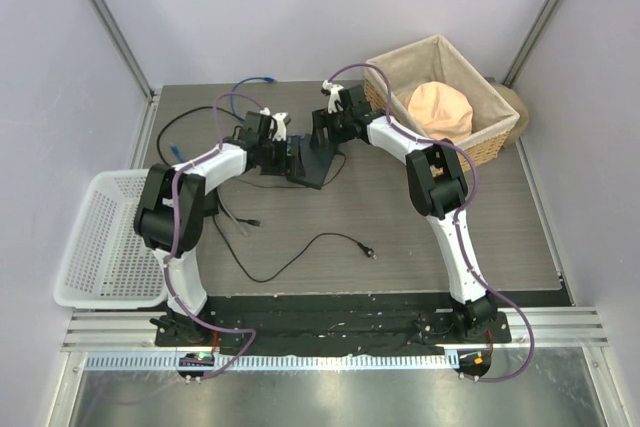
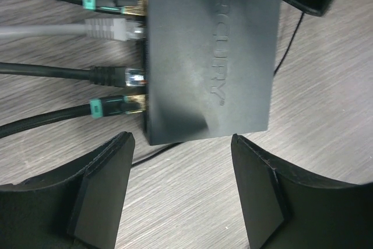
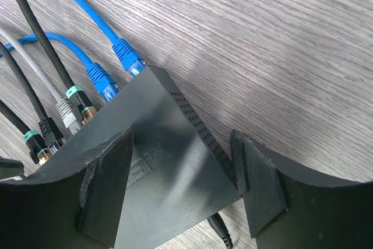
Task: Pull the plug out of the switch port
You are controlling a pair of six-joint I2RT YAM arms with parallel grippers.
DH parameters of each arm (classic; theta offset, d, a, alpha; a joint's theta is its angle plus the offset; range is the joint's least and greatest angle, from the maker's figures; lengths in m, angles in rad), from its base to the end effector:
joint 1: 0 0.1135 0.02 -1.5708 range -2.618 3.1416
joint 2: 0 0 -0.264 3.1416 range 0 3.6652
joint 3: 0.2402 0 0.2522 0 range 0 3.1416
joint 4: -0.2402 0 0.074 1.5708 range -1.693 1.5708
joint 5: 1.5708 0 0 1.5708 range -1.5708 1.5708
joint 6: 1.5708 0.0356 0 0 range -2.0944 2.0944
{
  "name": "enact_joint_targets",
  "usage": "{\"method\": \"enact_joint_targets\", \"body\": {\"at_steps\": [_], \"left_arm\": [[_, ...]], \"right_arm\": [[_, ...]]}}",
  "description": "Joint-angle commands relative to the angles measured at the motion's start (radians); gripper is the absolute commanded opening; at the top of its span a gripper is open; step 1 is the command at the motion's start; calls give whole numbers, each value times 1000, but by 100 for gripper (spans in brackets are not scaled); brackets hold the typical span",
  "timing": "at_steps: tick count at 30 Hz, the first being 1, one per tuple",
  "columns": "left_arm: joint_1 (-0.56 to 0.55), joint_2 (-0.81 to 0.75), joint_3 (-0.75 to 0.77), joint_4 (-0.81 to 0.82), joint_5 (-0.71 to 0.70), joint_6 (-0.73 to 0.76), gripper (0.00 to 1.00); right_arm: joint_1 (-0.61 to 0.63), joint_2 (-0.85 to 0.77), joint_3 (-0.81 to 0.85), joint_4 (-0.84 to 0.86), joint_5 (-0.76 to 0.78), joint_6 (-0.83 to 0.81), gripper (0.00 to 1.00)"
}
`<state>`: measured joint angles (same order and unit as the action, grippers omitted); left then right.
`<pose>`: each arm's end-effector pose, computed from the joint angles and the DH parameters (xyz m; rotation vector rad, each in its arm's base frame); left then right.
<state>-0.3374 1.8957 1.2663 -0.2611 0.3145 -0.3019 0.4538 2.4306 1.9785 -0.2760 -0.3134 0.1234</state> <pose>0.3789 -0.1446 0.1841 0.1857 2.5108 -0.6579 0.4869 0.2497 0.1610 -0.5479 2.2794 0.6525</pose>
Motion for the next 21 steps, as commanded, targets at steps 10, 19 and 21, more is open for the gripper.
{"method": "enact_joint_targets", "body": {"at_steps": [10,19,21], "left_arm": [[-123,-4,10,14,95,18,72],[-221,-38,-54,43,95,4,73],[-236,-44,-68,52,98,-3,73]], "right_arm": [[2,-33,-73,-26,-24,-77,62],[-15,-143,-233,-42,-39,-87,58],[-17,-163,-276,-43,-38,-94,58]]}}
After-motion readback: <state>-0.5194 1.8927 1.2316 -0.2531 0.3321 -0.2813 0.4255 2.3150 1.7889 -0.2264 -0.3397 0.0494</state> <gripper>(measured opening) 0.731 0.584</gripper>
